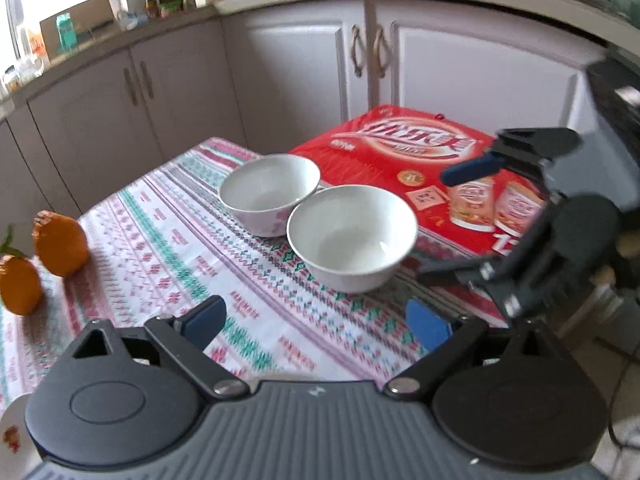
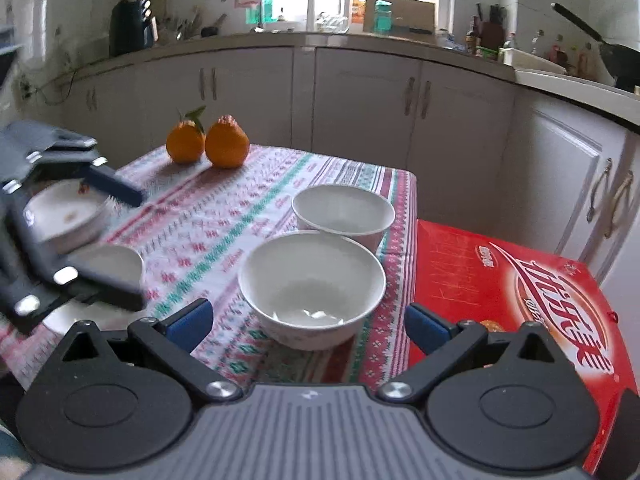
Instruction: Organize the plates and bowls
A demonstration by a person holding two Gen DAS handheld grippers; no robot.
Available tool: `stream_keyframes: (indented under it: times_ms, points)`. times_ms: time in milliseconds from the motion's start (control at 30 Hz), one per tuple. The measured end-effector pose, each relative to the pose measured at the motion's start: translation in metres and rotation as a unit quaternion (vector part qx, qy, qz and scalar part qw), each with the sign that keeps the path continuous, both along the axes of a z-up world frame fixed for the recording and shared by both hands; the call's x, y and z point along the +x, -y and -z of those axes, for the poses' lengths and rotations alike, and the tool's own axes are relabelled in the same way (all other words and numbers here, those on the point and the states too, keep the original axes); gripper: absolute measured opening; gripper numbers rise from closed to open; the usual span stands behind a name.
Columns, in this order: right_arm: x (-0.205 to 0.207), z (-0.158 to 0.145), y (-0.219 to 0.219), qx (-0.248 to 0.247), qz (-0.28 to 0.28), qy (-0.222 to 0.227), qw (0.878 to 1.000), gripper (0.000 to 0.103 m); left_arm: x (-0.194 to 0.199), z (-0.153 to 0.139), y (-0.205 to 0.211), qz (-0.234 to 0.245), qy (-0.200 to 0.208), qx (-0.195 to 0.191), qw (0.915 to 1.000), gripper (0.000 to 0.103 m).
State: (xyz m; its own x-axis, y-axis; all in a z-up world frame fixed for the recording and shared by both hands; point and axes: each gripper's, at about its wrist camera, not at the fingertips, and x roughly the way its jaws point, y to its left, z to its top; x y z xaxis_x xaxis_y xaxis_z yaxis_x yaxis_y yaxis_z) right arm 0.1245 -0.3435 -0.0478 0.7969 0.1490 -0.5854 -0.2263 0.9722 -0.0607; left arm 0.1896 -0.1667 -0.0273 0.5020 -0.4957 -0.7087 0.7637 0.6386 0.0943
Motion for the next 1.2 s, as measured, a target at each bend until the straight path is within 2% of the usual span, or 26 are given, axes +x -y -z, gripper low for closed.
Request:
stream_keyframes:
  times_ms: [133, 233, 333, 367, 500, 700, 1200]
  points:
    - [0.013, 0.014, -0.004, -0.029, -0.026, -0.01, 0.999, 0.102, 0.024, 0.013, 0.017, -0.007, -0.036, -0.013, 0.9992, 0.094]
    - [0.023, 0.023, -0.002, -0.031, -0.037, -0.021, 0.999, 0.101, 0.039, 0.021, 0.026, -0.013, -0.052, -0.022, 0.9983, 0.091]
    - [0.027, 0.026, 0.001, -0.023, -0.043, -0.024, 0.999, 0.099, 0.054, 0.026, 0.033, -0.016, -0.075, -0.03, 0.9966, 0.08]
    - [0.028, 0.027, 0.001, -0.022, -0.045, -0.024, 0.998, 0.099, 0.056, 0.028, 0.037, -0.014, -0.079, -0.031, 0.9963, 0.08]
    - [0.031, 0.027, 0.004, -0.018, -0.053, -0.024, 0.998, 0.097, 0.066, 0.032, 0.047, -0.01, -0.088, -0.032, 0.9955, 0.08]
    - [0.033, 0.028, 0.004, -0.017, -0.063, -0.022, 0.998, 0.089, 0.072, 0.037, 0.059, 0.002, -0.098, -0.029, 0.9948, 0.068]
    - [0.033, 0.027, 0.003, -0.015, -0.061, -0.024, 0.998, 0.089, 0.078, 0.035, 0.063, 0.01, -0.099, -0.03, 0.9946, 0.068]
